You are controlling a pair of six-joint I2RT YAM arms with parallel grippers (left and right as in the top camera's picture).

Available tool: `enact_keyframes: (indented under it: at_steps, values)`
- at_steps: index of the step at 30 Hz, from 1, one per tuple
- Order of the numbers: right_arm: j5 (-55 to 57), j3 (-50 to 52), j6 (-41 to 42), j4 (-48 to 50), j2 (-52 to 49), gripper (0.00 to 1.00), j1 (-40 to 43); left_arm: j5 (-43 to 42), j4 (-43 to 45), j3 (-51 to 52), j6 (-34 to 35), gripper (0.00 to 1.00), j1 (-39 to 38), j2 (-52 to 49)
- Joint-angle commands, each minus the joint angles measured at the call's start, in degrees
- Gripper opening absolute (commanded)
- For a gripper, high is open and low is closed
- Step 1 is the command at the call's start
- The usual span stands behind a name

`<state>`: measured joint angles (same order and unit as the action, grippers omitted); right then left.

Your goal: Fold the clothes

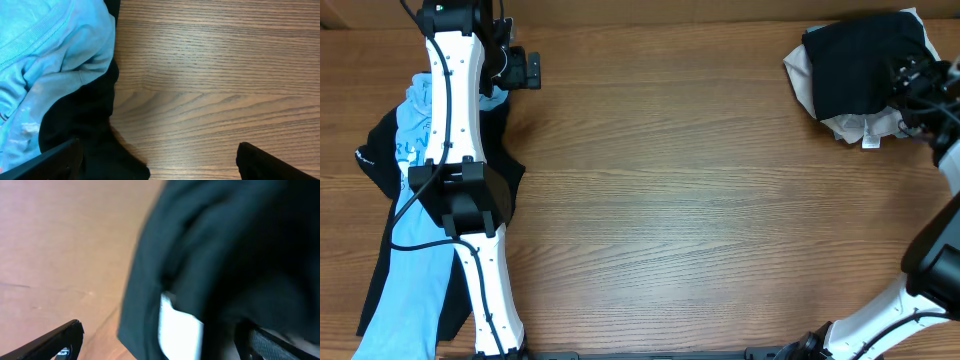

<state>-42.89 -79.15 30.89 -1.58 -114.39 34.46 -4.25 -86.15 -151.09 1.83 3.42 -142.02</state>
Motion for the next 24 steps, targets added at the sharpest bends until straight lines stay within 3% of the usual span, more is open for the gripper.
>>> enact_keyframes:
  at_steps: [1, 7, 15, 24]
  values:
    - [-0.4, -1.7, -4.4, -4.5, 6.3, 1.00, 2.2, -0.2, 0.2, 0.0, 1.2, 1.00, 0.3, -0.1]
    - [4.5, -1.7, -15.5, -24.8, 14.5, 1.00, 3.9, -0.3, 0.3, 0.0, 1.3, 1.00, 0.1, -0.1]
    - [1.3, -1.7, -25.4, -34.1, 29.1, 1.00, 0.9, -0.2, 0.3, 0.0, 3.1, 1.00, -0.3, -0.1]
    - [23.7, -1.7, -25.4, -41.5, 48.4, 1.00, -12.5, -0.2, 0.3, 0.0, 3.1, 1.00, -0.5, -0.1]
